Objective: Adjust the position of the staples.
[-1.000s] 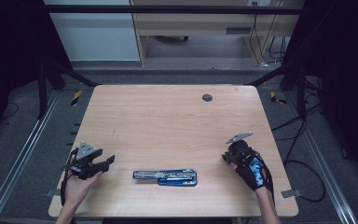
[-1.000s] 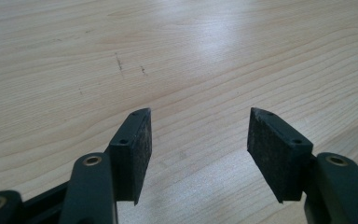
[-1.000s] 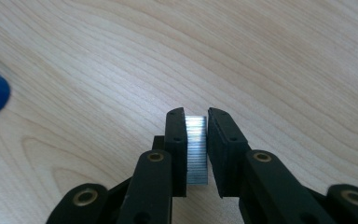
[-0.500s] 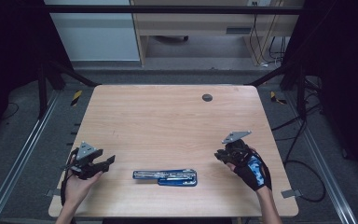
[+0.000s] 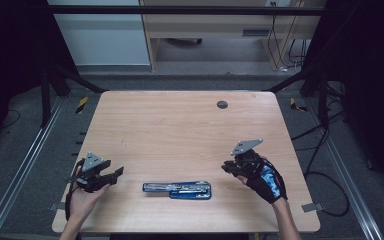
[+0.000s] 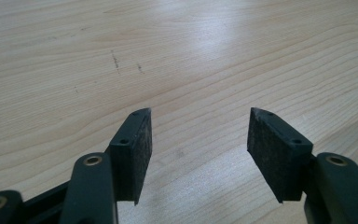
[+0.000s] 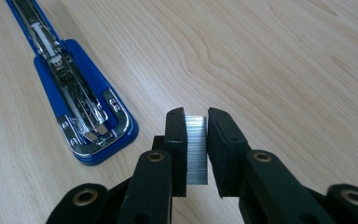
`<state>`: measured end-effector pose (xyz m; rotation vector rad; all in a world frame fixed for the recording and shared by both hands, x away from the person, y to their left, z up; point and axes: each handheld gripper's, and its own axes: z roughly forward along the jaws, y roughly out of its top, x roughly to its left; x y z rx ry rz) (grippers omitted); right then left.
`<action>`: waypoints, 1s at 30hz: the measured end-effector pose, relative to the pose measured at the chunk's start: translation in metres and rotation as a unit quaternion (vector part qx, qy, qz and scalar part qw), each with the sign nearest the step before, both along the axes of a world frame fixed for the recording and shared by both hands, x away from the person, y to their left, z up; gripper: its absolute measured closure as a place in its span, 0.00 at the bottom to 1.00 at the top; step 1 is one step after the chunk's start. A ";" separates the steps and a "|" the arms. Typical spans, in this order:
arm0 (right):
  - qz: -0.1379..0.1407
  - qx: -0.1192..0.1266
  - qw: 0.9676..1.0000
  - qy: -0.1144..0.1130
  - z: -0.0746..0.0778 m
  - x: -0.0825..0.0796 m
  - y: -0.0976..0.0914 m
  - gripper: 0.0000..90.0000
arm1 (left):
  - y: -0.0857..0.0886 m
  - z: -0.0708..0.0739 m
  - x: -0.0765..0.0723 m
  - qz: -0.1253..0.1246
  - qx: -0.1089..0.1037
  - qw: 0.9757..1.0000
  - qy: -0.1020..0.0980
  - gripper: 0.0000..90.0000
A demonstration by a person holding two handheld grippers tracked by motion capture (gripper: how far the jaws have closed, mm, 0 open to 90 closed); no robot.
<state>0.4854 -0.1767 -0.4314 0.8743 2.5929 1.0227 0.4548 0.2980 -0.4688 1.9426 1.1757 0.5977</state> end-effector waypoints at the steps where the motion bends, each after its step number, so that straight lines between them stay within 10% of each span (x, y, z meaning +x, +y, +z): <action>1: 0.006 0.002 1.000 -0.003 0.000 0.000 0.001 0.87 | 0.000 0.000 0.000 0.001 -0.001 1.000 -0.001 0.45; 30: 0.125 0.015 0.992 -0.009 0.024 0.003 0.034 0.87 | -0.001 -0.002 0.001 -0.005 0.004 1.000 0.007 0.45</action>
